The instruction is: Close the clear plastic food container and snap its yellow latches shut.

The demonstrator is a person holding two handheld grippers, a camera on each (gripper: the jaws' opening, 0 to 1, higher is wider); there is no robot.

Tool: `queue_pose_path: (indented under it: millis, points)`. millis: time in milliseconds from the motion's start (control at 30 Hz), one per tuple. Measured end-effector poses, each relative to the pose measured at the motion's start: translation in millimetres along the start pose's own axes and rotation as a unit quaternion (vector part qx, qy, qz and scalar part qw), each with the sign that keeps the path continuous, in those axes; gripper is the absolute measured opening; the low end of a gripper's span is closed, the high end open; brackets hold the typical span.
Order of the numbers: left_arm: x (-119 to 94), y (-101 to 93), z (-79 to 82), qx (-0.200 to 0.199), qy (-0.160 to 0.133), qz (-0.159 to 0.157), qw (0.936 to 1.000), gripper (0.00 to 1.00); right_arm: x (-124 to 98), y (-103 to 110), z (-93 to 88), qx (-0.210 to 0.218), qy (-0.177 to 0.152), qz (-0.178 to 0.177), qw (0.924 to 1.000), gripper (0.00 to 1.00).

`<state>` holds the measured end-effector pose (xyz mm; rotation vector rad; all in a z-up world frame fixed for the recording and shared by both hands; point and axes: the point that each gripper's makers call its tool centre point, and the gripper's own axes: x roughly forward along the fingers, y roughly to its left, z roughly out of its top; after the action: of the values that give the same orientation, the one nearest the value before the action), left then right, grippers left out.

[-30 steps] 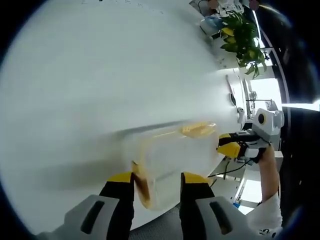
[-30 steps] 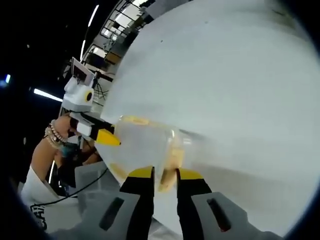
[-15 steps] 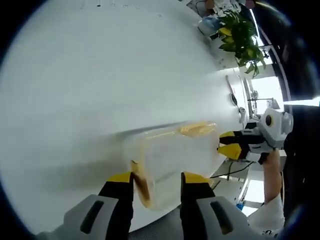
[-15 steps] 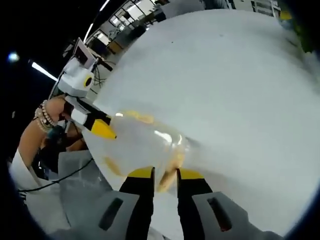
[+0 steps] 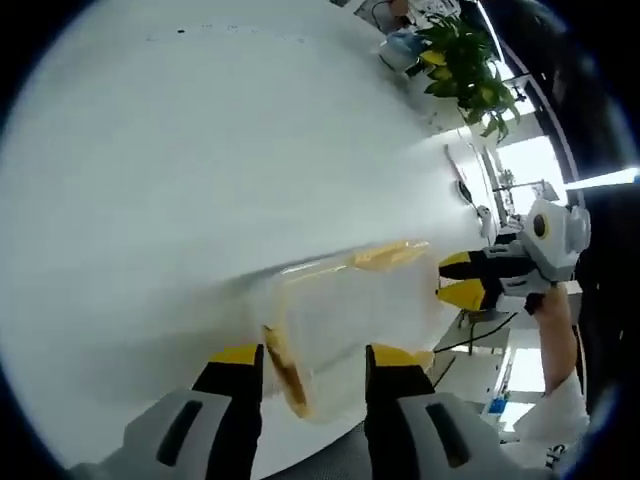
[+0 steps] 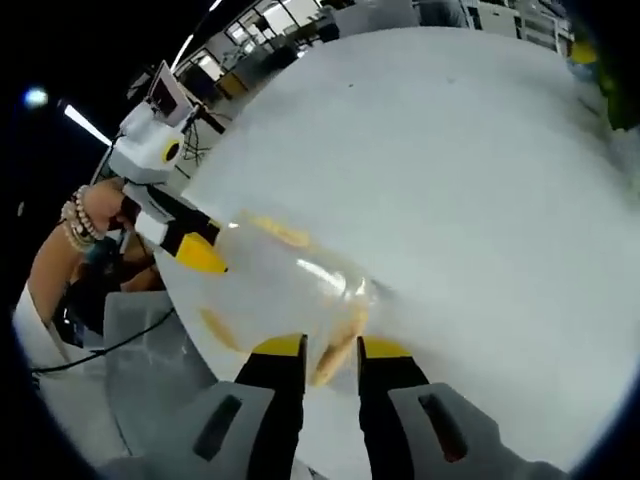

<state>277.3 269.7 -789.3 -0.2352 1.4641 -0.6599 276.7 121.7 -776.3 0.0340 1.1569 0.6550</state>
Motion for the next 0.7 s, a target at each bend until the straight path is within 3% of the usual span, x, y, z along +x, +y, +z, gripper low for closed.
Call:
queue_pose_path:
  millis: [100, 200, 267, 300, 367, 433, 500, 567, 700]
  points:
    - [-3, -2.5, 3.3, 0.015, -0.014, -0.005, 0.9998, 0.39, -1, -4, 2.1, -0.032, -0.002, -0.014, 0.9994, 0.29]
    - [-10, -2.6, 7.3, 0.05, -0.029, -0.004, 0.9983, 0.41, -4, -1, 4.4, -0.084, 0.004, -0.01, 0.9964, 0.21]
    - [-15, -1.1, 6.1, 0.052, -0.03, -0.003, 0.9982, 0.43, -7, 4, 17.0, -0.088, -0.026, -0.003, 0.9958, 0.13]
    - [-18, 0.3, 10.1, 0.074, -0.043, 0.0, 0.9963, 0.43, -13, 7, 24.9, -0.088, -0.037, 0.003, 0.9954, 0.12]
    - [-22, 0.4, 15.4, 0.133, -0.063, 0.005, 0.9891, 0.43, -18, 11, 33.6, -0.096, -0.048, 0.007, 0.9942, 0.15]
    - [-26, 2.9, 18.2, 0.15, -0.074, 0.018, 0.9857, 0.42, -23, 17, 49.5, -0.131, -0.077, 0.009, 0.9883, 0.17]
    - [-32, -1.0, 28.2, 0.185, -0.108, 0.018, 0.9767, 0.41, -27, 20, 58.0, -0.178, -0.086, -0.001, 0.9803, 0.15]
    - [-38, -6.0, 38.5, 0.233, -0.14, 0.023, 0.9622, 0.4, -28, 26, 67.5, -0.226, -0.098, -0.009, 0.9692, 0.14]
    - [-44, -20.8, 41.7, 0.351, -0.166, 0.031, 0.9211, 0.42, -25, 53, 68.2, -0.294, -0.099, 0.032, 0.9502, 0.13]
